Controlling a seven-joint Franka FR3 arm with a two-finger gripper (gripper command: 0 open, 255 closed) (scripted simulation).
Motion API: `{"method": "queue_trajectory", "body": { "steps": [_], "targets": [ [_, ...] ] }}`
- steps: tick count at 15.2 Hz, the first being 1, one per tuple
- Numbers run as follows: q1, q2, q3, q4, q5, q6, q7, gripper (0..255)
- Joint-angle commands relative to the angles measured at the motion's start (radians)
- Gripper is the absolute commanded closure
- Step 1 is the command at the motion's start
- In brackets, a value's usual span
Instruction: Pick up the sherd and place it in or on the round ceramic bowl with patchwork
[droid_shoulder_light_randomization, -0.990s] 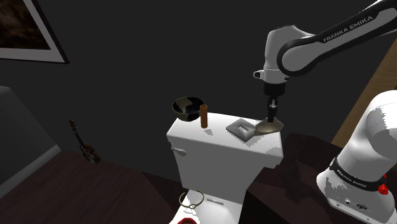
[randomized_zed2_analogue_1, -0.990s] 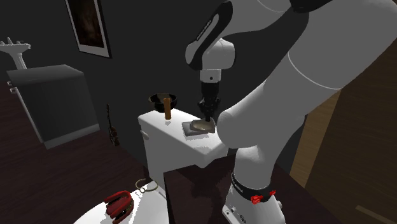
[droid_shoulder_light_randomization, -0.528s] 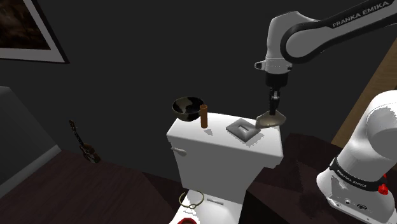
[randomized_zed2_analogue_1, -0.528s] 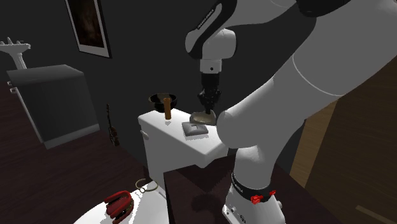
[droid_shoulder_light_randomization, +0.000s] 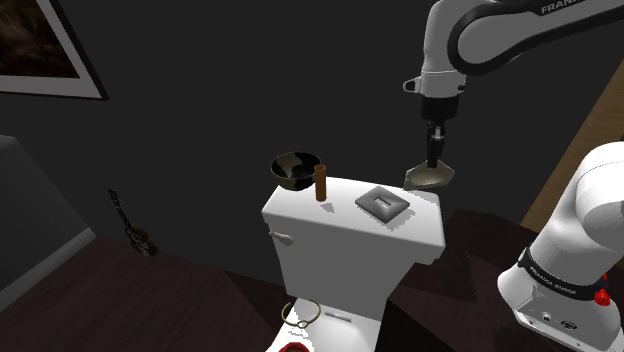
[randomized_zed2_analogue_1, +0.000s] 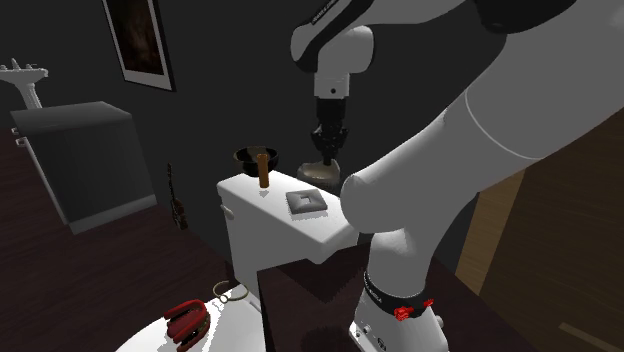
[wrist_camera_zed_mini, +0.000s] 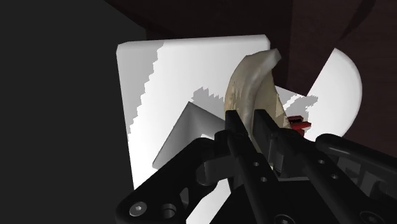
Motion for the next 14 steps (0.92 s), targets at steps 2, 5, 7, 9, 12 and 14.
{"method": "queue_trajectory", "body": {
  "steps": [2,5,7,9,12,14],
  "targets": [
    [0.000,-0.012,0.001,0.035,0.000,-0.047,0.002,255],
    [0.000,-0.020,0.002,0.071,0.000,-0.091,0.004,255],
    [0.006,0.022,0.007,0.114,0.006,-0.092,0.010,255],
    [0.016,0.107,0.015,0.181,0.016,-0.074,0.021,255],
    [0.028,0.230,0.026,0.289,0.029,-0.057,0.035,255],
    [0.034,0.309,0.033,0.365,0.036,-0.054,0.045,255]
  ]
}}
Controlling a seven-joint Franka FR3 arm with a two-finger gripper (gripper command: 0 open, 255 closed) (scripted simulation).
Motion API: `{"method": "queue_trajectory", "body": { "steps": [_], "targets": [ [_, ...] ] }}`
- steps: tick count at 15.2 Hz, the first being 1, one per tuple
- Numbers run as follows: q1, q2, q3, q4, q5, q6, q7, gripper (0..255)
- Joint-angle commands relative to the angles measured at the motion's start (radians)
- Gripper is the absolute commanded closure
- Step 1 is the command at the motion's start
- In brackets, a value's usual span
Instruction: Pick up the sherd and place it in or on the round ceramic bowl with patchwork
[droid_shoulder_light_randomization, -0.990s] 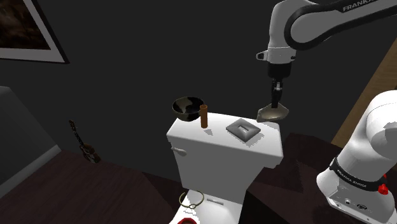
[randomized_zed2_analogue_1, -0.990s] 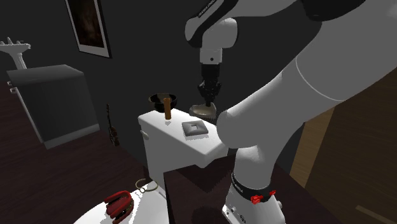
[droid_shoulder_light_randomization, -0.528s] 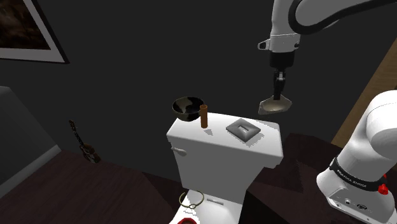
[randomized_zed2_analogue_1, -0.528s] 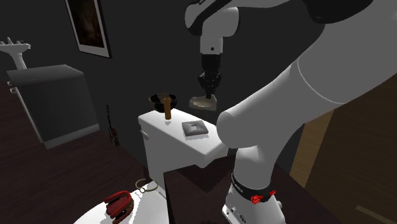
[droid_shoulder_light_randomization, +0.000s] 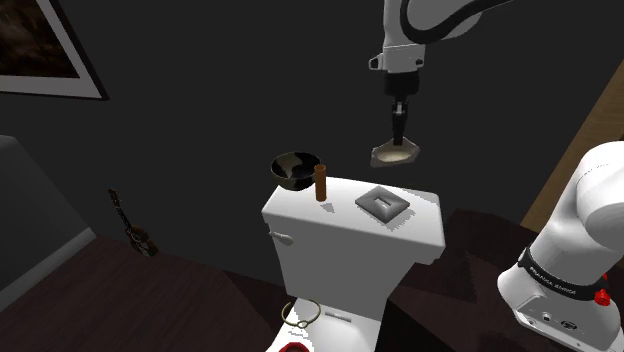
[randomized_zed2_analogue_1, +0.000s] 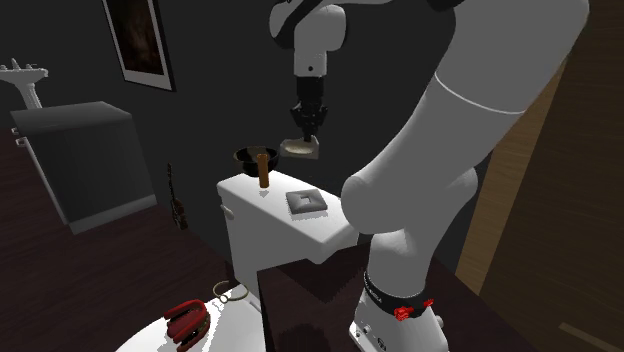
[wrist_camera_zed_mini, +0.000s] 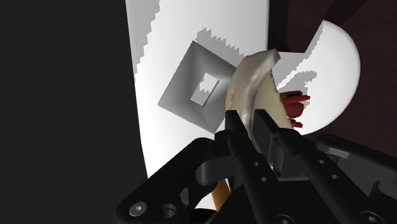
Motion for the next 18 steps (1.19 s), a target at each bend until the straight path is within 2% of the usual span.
{"method": "queue_trajectory", "body": {
  "steps": [1,11,15,18],
  "targets": [
    [0.007,0.081,0.008,0.084,0.007,-0.002,0.012,255],
    [0.030,0.471,0.033,0.548,0.021,-0.073,0.059,255],
    [0.038,0.640,0.040,0.786,0.021,-0.141,0.079,255],
    [0.045,0.785,0.044,1.005,0.019,-0.214,0.095,255]
  ]
}}
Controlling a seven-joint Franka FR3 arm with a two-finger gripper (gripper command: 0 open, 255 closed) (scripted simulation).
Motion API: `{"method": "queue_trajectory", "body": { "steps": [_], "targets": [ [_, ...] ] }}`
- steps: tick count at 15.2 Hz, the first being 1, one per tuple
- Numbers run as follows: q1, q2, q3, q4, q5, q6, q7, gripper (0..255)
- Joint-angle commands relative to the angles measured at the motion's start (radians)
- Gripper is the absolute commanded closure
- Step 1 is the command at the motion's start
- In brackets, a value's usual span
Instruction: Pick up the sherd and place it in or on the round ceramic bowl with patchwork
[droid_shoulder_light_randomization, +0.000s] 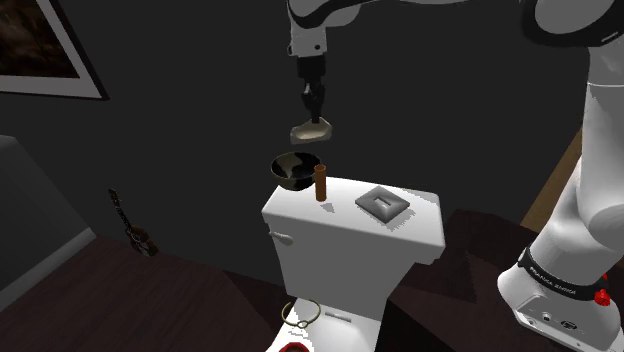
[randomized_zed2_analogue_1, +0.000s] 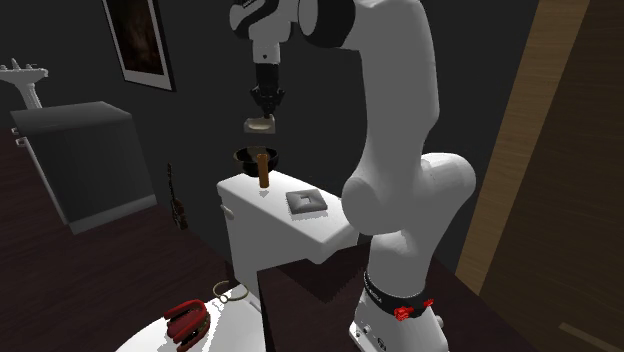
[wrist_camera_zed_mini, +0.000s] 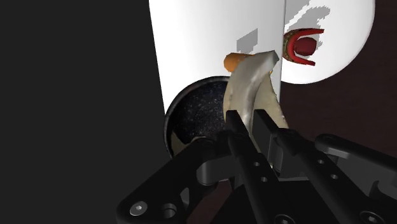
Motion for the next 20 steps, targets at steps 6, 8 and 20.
{"method": "queue_trajectory", "body": {
  "steps": [6,8,20],
  "targets": [
    [0.014,0.316,0.009,0.498,-0.004,-0.179,0.034,255],
    [0.013,0.302,0.009,0.447,-0.005,-0.142,0.032,255],
    [0.012,0.271,0.012,0.235,-0.006,0.039,0.020,255]
  ]
}}
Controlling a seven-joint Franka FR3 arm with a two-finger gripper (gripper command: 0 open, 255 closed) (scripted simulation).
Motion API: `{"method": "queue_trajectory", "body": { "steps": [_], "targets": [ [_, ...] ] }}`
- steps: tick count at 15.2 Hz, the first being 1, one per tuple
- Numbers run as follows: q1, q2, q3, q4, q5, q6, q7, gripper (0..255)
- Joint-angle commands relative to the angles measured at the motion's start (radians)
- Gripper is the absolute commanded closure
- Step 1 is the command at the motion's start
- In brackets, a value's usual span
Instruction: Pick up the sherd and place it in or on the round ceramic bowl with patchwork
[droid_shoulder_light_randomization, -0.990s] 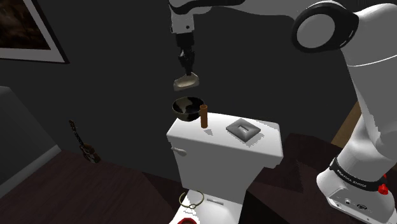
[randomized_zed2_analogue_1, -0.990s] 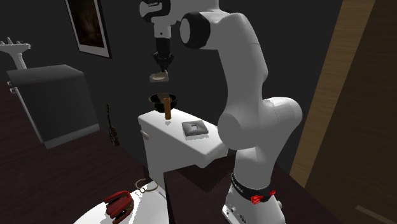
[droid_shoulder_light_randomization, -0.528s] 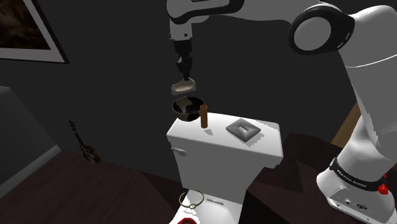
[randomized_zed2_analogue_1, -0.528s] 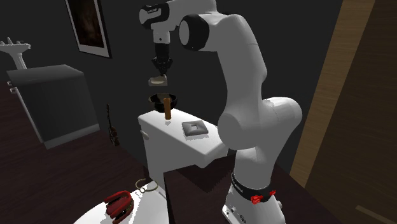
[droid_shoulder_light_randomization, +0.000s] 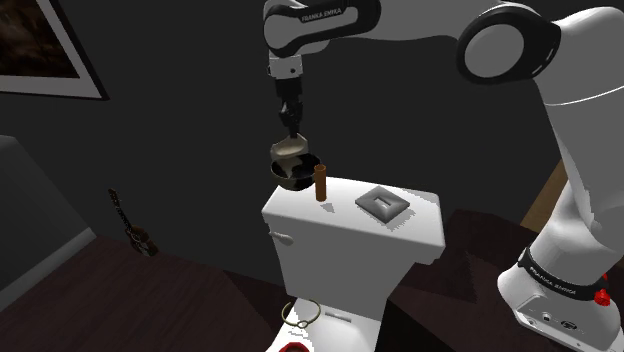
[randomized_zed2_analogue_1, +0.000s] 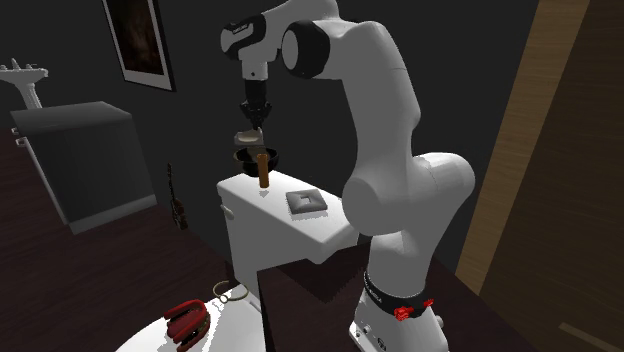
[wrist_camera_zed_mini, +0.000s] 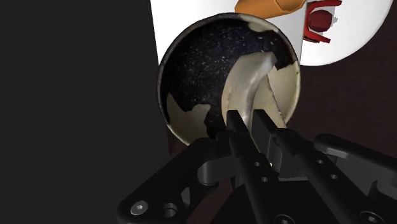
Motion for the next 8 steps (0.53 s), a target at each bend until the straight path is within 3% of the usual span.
{"method": "queue_trajectory", "body": {
  "steps": [1,8],
  "targets": [
    [-0.009,0.003,-0.007,-0.048,-0.001,0.031,-0.001,255],
    [-0.010,0.007,-0.005,-0.098,-0.002,0.085,-0.004,255]
  ]
}}
